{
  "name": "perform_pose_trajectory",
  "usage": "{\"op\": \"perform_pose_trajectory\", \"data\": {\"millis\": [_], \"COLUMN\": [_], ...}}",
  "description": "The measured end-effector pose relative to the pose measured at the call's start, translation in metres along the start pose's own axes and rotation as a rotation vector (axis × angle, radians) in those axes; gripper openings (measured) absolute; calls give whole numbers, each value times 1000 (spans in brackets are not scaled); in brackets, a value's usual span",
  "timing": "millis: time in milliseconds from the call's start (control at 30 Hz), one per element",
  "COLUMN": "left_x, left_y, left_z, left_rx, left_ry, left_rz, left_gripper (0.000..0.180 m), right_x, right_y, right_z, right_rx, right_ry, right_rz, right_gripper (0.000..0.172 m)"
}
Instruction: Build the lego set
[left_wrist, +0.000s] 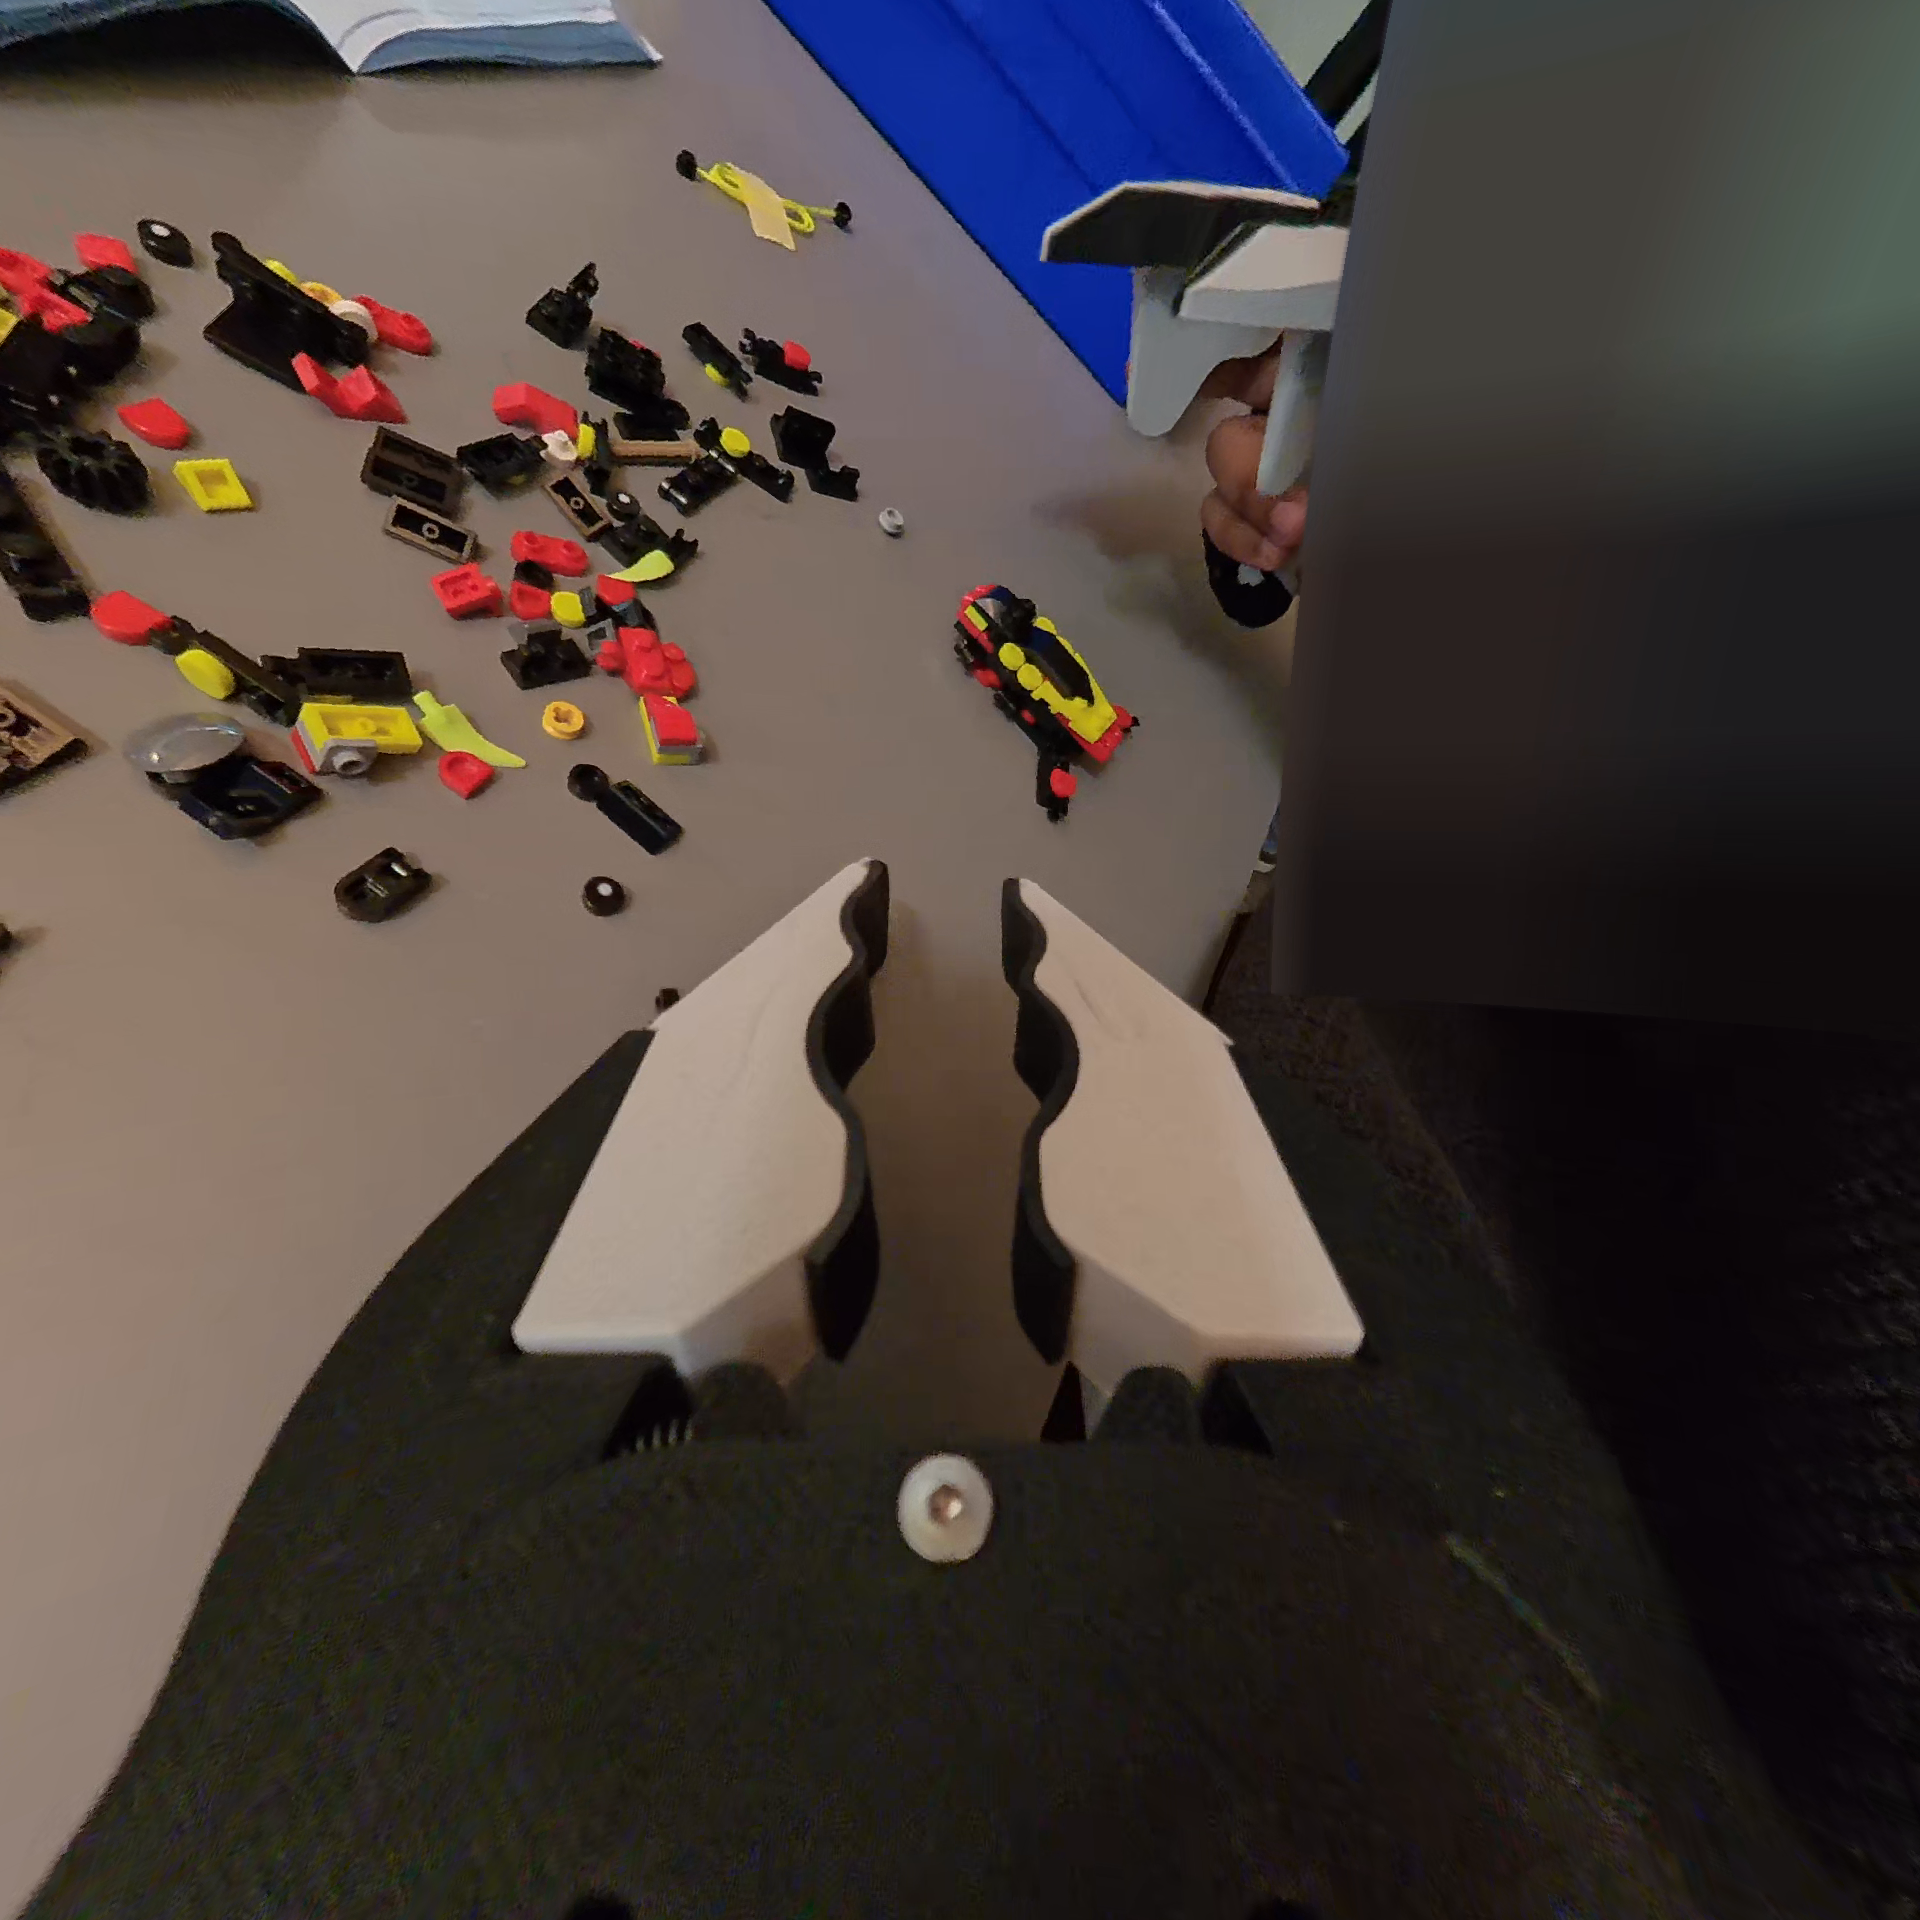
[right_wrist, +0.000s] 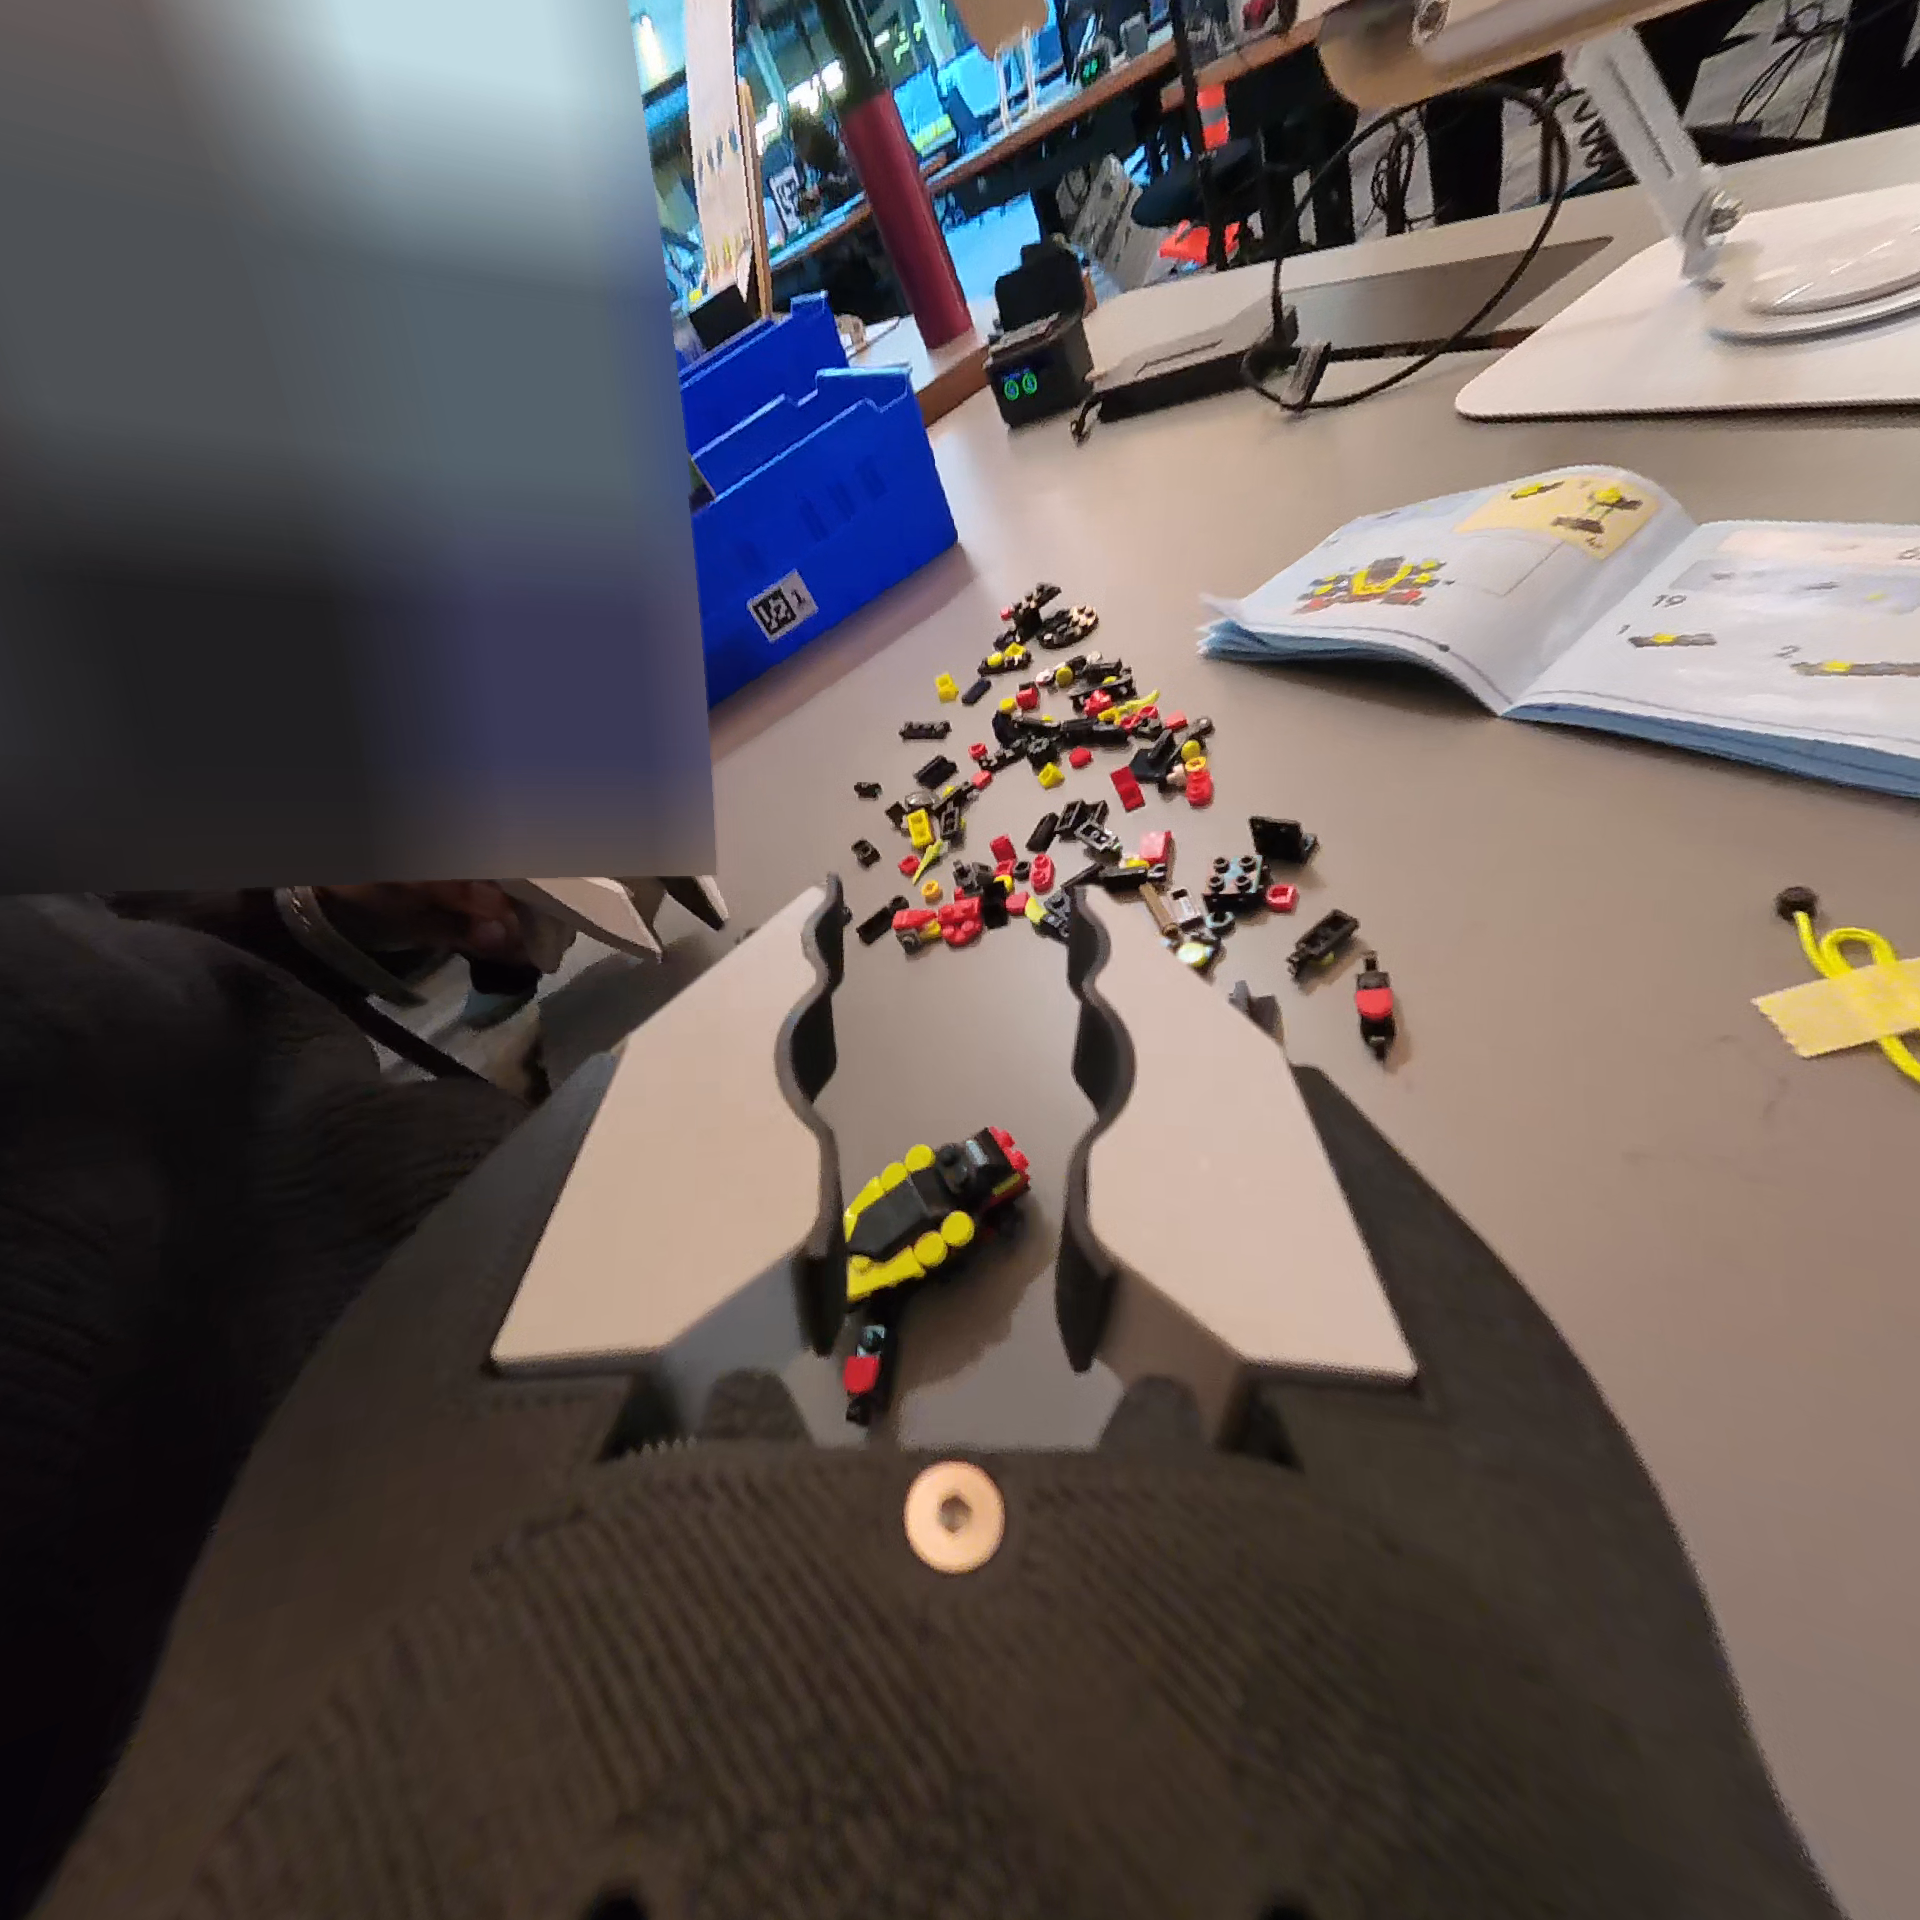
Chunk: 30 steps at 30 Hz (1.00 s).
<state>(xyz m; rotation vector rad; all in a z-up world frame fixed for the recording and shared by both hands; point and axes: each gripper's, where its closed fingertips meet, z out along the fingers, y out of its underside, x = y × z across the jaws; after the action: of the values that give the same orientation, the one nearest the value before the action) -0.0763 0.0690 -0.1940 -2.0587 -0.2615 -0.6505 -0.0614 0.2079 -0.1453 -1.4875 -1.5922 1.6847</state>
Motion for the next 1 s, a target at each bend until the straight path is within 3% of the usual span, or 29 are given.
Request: {"op": "perform_pose_trajectory", "data": {"millis": [833,1000], "left_x": [-3,-7], "left_y": [-5,-8], "left_z": [5,6], "left_rx": [24,38], "left_ry": [46,76], "left_rz": [-55,-105], "left_gripper": [20,21], "right_x": [1,-8], "right_y": [8,32], "right_z": [7,1], "right_rx": [-29,-186], "right_ry": [-33,-100], "right_rz": [35,-144], "right_gripper": [44,50]}}
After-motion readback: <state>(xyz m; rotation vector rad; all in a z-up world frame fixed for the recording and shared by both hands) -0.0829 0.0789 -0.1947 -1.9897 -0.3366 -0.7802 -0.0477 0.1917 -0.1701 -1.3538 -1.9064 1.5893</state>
